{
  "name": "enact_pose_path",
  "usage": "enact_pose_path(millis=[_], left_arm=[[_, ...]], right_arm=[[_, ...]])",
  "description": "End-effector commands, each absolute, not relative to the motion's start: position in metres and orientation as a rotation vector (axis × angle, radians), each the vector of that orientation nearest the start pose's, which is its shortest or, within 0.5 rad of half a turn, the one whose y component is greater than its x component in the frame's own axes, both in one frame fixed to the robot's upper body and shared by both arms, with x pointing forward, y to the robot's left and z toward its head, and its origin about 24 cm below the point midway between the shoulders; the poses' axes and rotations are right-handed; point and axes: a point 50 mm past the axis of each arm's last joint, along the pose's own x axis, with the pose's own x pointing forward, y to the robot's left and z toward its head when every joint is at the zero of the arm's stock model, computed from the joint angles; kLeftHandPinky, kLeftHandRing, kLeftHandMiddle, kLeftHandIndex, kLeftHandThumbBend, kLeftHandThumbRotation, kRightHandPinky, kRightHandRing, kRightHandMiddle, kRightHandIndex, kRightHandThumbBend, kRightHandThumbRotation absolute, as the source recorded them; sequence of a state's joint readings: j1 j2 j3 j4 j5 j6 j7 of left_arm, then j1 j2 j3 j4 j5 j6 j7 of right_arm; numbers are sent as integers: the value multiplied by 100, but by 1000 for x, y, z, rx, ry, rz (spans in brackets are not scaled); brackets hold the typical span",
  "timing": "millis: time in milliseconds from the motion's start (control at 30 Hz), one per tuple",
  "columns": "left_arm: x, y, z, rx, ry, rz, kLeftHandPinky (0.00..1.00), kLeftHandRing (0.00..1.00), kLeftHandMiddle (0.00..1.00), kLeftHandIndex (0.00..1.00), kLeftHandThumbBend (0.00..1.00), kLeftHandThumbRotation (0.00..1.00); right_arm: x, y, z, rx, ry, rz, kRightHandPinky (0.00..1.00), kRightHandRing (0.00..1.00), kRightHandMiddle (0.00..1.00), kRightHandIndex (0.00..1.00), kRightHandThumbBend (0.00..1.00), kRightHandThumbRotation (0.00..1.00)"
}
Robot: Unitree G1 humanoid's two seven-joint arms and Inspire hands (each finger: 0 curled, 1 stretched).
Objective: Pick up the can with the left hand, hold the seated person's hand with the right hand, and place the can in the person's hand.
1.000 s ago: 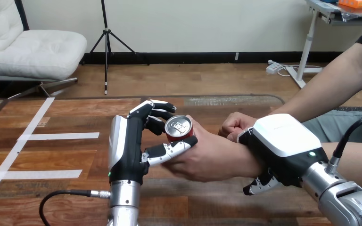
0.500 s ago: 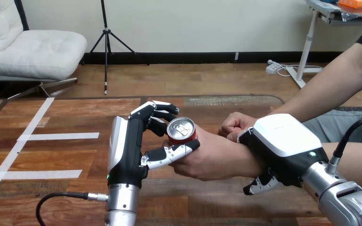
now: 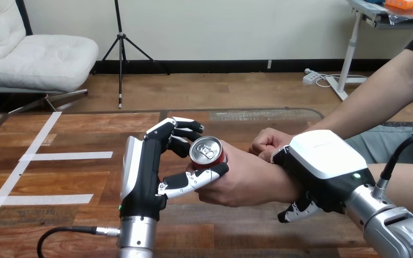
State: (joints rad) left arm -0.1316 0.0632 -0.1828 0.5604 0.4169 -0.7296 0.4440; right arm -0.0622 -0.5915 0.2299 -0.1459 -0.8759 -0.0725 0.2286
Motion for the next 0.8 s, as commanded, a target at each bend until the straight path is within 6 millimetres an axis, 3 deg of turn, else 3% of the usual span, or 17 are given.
enact_pose_path(millis=[0, 767], left_arm=[[254, 100, 39, 290, -526, -52, 43, 43, 49, 55, 67, 0], [249, 100, 37, 277, -519, -76, 44, 43, 49, 57, 68, 0]], right_arm=[[261, -173, 92, -1462, -208, 409, 22, 27, 37, 47, 88, 0], [260, -174, 92, -1469, -206, 407, 22, 28, 38, 47, 88, 0]])
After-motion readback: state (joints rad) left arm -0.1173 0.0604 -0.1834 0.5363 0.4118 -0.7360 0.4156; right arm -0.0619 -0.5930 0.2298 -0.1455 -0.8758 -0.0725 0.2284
